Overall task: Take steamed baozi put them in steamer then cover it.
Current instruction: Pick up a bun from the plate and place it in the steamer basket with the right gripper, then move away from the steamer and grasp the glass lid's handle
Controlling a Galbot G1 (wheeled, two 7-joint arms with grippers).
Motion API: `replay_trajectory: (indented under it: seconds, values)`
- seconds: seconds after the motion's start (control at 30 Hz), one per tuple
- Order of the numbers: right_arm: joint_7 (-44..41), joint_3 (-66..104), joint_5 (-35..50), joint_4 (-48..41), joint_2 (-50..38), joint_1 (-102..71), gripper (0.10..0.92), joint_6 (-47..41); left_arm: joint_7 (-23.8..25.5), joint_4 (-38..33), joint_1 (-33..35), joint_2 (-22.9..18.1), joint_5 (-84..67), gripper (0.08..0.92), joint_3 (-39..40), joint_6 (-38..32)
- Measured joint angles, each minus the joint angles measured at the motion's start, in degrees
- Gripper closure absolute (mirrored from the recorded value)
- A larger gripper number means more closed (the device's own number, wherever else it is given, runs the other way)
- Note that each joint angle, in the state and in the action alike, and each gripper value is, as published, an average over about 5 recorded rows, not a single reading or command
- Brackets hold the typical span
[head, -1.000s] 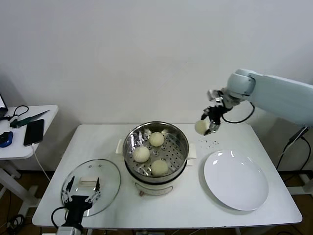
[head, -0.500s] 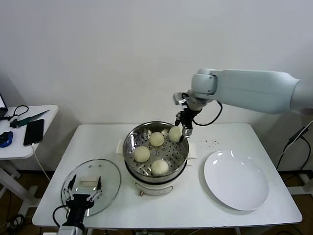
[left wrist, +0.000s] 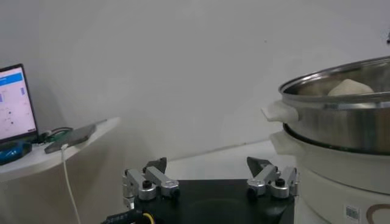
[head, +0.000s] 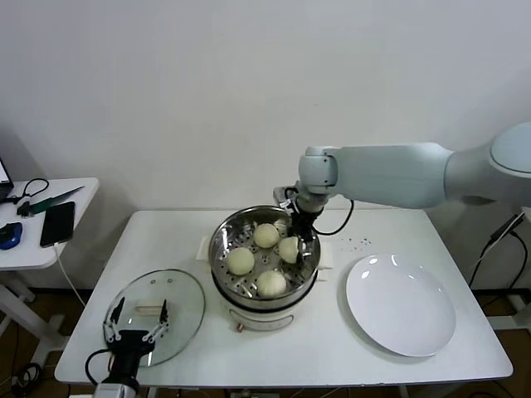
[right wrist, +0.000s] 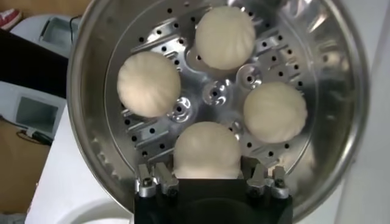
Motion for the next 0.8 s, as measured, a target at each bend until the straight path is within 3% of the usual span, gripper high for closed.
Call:
replay_trajectory:
  seconds: [0.23,0.47,0.8]
  values:
    - [0.8,-0.2,-0.6,-0.7,0.8,-1.5,0.302,-0.3,0.0,0.4,-0.2,0.0,-0.2,0.177,0.1,-0.1]
    - [0.9,0.3,-0.9,-0.5,0.7,-1.7,0.207,-0.6,0.0,0.3,-0.4,0.2,-0.2,0.177,0.1,-0.1]
    - [-0.4,1.9,0.0,1.4,-1.8,0.4,0.202,0.1,0.0,0.0,-0.2,0.2,0.0,0.177,0.2,0.0]
